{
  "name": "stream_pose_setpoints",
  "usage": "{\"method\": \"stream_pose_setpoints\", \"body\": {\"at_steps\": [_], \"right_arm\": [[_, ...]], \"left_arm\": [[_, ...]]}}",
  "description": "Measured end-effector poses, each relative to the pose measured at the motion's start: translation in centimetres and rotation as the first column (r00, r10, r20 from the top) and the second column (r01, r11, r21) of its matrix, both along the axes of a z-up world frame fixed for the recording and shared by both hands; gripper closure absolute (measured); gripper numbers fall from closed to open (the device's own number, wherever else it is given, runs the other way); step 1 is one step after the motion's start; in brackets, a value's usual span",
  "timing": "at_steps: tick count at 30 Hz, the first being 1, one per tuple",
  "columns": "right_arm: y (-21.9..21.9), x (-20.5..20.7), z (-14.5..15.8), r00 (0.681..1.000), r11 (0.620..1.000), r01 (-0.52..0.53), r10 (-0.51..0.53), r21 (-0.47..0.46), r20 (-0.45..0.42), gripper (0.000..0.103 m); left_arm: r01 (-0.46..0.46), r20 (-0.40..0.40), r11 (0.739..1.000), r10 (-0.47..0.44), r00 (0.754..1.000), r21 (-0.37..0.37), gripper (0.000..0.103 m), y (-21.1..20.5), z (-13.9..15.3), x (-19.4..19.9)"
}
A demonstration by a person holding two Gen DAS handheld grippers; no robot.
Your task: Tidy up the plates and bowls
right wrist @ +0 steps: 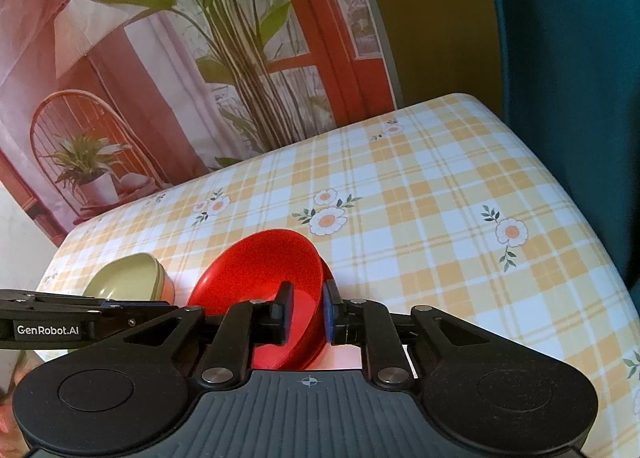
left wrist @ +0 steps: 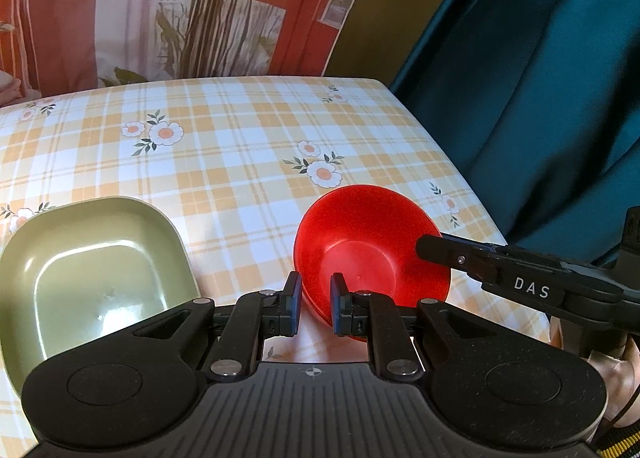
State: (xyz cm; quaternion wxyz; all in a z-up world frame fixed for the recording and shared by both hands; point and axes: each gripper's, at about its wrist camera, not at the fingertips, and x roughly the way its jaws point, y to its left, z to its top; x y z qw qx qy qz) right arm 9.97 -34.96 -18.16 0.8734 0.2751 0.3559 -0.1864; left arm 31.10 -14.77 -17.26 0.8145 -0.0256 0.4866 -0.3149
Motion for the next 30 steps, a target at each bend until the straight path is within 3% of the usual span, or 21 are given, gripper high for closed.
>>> {"method": "stream_pose_setpoints", "body": {"at_steps": [15,20,30], "right_arm": [[-0.4,-0.6,0.3,1.000,1.000,0.019,-0.019,-0.015,0.005,0.082],[-0.6,-0.8,-0.4,1.000,1.000,0.029,-0.029,0.003,-0.006,0.082],[-0.4,-0.4,-1.8,0.999,0.999,0.023,-0.022,0.035,-0.026,0.082]], "left_arm": [[-0.031,-0.010,1.000,0.031,0.999,0.007,0.087,0.1,-0.3,0.5],[-0.031,-0.015,1.000,0.031,0.999,0.005,0.076,0.0,-0.5,0.5],[-0.032,-0.035,0.999,0.032,0.999,0.008,0.076,-0.3,-1.7,0.8]]}}
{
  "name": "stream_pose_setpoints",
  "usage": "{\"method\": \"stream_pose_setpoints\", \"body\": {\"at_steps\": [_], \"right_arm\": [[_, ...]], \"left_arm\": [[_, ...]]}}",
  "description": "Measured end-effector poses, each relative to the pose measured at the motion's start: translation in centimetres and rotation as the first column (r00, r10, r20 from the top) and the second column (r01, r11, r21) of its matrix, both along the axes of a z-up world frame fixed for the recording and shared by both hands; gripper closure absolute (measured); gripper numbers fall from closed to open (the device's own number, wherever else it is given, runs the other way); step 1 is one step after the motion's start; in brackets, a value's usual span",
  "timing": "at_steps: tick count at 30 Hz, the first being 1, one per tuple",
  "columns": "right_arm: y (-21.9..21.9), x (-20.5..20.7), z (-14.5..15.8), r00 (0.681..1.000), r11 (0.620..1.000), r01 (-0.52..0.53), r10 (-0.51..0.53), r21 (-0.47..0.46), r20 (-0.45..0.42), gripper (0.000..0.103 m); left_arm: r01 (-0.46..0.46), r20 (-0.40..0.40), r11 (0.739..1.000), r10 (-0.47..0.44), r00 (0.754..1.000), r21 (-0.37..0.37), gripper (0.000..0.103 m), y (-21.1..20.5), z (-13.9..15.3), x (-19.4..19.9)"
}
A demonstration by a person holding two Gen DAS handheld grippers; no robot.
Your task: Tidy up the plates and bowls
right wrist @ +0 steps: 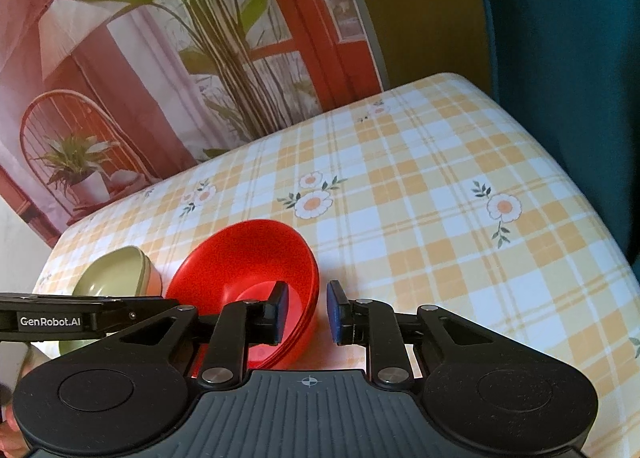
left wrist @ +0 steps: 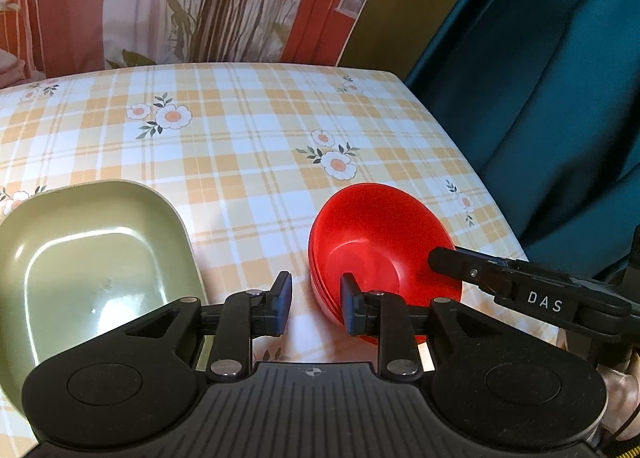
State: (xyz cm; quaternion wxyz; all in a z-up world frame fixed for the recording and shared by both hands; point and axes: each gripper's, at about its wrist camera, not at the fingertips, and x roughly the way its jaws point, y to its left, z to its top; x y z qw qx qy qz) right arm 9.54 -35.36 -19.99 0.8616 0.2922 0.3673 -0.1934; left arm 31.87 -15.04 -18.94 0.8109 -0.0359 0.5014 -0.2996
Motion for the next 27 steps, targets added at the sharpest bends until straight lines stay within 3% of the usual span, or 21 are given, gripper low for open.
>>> {"method": "stream_pose_setpoints", "body": {"at_steps": [21,27], "right_arm": [[0.5,0.7,-1.1,1.000,1.000,-0.018,0.019,0.016,-0.017,0.083],[0.5,0.8,-1.2,1.000,1.000,-0.017,0.017,0.016,-0.017,0.085]], "left_arm": [[0.013,-0.016,1.000,-0.014,1.000,-0.016,0.076,-0.7,-1.3,-0.1],[0.033,-0.005,0.999,-0.033,0.999,-0.016,0.082,-0.9,-1.1,-0.3]]}}
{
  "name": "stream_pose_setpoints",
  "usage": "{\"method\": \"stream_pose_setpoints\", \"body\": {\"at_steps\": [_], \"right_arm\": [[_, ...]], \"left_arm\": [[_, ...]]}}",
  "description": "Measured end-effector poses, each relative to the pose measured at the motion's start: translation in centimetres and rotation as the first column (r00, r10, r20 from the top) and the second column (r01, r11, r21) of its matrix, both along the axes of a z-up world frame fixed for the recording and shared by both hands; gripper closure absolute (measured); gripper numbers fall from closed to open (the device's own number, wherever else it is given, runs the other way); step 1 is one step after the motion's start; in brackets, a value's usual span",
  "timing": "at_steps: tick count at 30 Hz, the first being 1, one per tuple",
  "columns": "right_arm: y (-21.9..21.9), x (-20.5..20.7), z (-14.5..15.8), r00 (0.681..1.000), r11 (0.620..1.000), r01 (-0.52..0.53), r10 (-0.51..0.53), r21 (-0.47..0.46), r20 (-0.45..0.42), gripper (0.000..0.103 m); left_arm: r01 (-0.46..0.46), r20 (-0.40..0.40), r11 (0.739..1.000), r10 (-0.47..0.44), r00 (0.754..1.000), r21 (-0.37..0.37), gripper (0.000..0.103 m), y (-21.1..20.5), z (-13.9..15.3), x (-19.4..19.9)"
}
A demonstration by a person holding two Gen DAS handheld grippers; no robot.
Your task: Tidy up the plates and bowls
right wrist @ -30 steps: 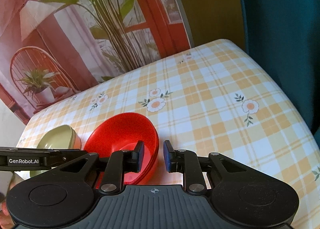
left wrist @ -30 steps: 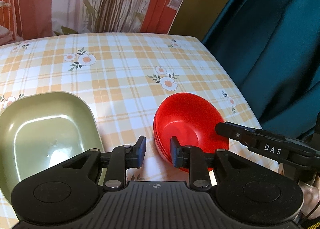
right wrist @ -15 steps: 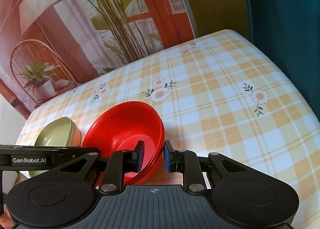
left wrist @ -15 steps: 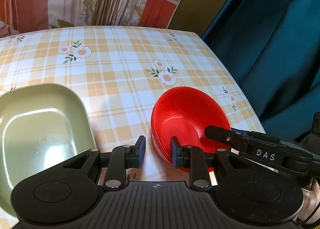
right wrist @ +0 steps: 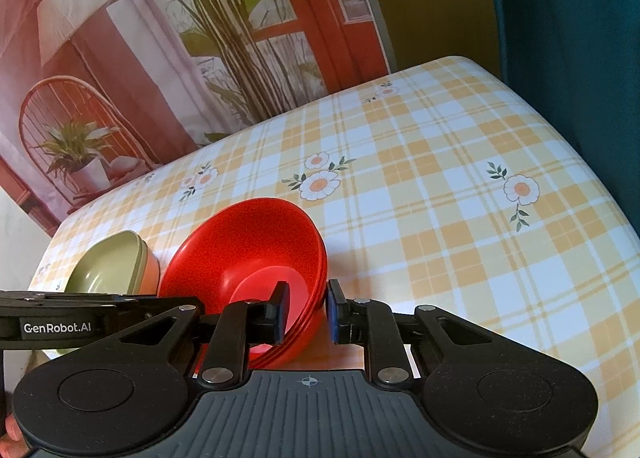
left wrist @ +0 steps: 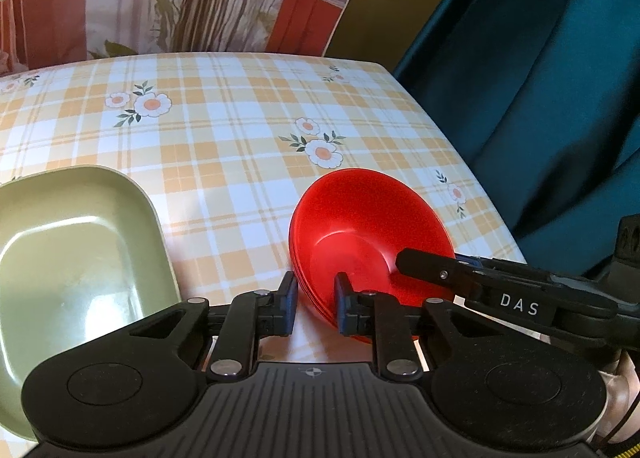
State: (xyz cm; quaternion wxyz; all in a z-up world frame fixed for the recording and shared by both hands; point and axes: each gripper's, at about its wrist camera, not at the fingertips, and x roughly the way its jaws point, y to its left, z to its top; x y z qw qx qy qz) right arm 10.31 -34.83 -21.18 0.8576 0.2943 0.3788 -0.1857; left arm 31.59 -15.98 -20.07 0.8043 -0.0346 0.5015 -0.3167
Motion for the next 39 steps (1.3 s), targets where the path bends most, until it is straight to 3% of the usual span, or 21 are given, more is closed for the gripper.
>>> {"method": "stream_pose_setpoints", "body": {"at_steps": [25,39], "right_arm": [[1.1,0.3,1.6,1.000,0.999,-0.024,0.024,-0.039,0.009,0.087],[3.6,4.2,5.6,0.993,0.989,-0.101,0.107,-0.104,0.054,0.087]], "left_arm": [[-0.019,0.032,1.000,0.019,0.999,0.017,0.083,0.9,1.5,-0.8],[-0.082,0.100,0.996,0.084,0.991,-0.030,0.083,4.9,5.3,-0.2]]}}
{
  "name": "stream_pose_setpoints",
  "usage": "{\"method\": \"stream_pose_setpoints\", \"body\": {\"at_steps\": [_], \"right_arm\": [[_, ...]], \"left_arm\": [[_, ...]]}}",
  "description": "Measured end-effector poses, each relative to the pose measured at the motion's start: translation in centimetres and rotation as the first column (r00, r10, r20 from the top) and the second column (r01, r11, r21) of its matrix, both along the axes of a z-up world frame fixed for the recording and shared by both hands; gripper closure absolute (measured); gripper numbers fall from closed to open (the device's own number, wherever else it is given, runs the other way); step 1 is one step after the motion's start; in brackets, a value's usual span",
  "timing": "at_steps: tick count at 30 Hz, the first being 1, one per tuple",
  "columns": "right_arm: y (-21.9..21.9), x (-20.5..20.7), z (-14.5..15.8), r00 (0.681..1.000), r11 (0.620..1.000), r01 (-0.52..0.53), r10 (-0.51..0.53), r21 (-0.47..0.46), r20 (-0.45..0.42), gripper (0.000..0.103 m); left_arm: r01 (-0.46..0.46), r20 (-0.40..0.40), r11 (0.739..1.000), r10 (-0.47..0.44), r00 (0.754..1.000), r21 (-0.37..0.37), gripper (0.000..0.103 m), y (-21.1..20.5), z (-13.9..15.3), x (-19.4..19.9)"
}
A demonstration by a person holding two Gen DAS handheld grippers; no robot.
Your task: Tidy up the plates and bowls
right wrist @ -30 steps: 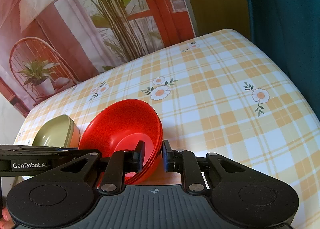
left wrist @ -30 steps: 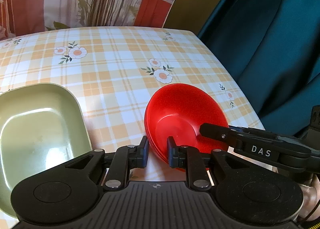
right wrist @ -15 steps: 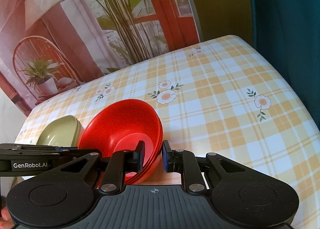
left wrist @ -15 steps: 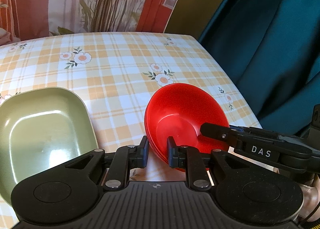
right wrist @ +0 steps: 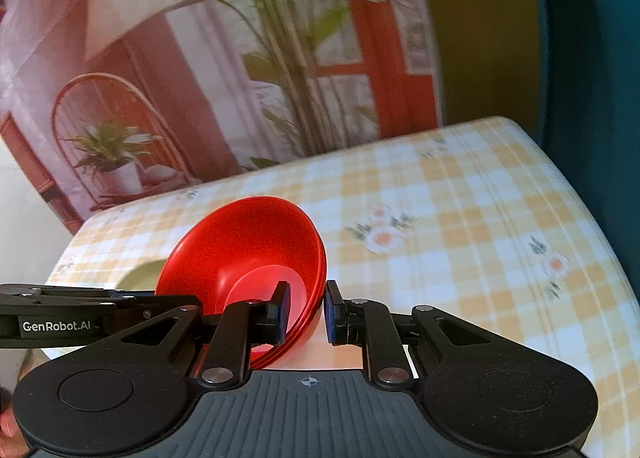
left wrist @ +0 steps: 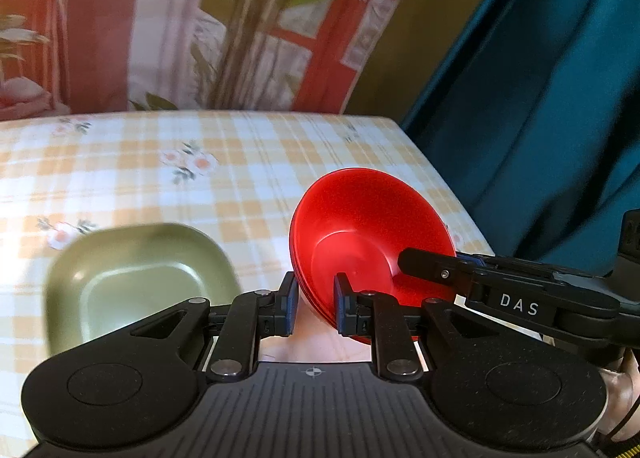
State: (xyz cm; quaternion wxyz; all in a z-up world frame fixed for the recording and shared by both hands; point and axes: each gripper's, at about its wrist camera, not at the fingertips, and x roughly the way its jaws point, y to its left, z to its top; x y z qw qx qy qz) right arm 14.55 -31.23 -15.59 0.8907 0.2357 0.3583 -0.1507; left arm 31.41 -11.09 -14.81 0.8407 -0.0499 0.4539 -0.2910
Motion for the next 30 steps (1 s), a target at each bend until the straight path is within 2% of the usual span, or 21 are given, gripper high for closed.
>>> {"method": "stream_pose_setpoints", "body": {"at_steps": [5,14,21,30], "right_arm": [[2.0,3.1,0.9,0.997,0.997,-0.072,0.072,-0.011,0.007,0.087],[6.0,7.6,0.2,0.983,0.983,-0.182,0.182,0.013,-0.017,0.087],[8.1,9.3,-1.4,0.973,0.974,-0.221,0.223,0.051,-0.051,0.087],[8.9,10.2,-2.8,0.968,0.972,-0.223,0.230,0.074,-0.096,0.087]], "left_arm": [[-0.042,0.032,0.999,0.042,0.999,0.020,0.083,2.6,1.3,0.4],[-0.144,0.010,0.989,0.144,0.990,0.040,0.083,7.7,1.2,0.8],[-0.190,-0.011,0.980,0.191,0.981,0.061,0.083,10.4,0.3,0.9],[-0.201,-0.035,0.976,0.205,0.978,0.081,0.083,11.1,-1.1,1.0]]}}
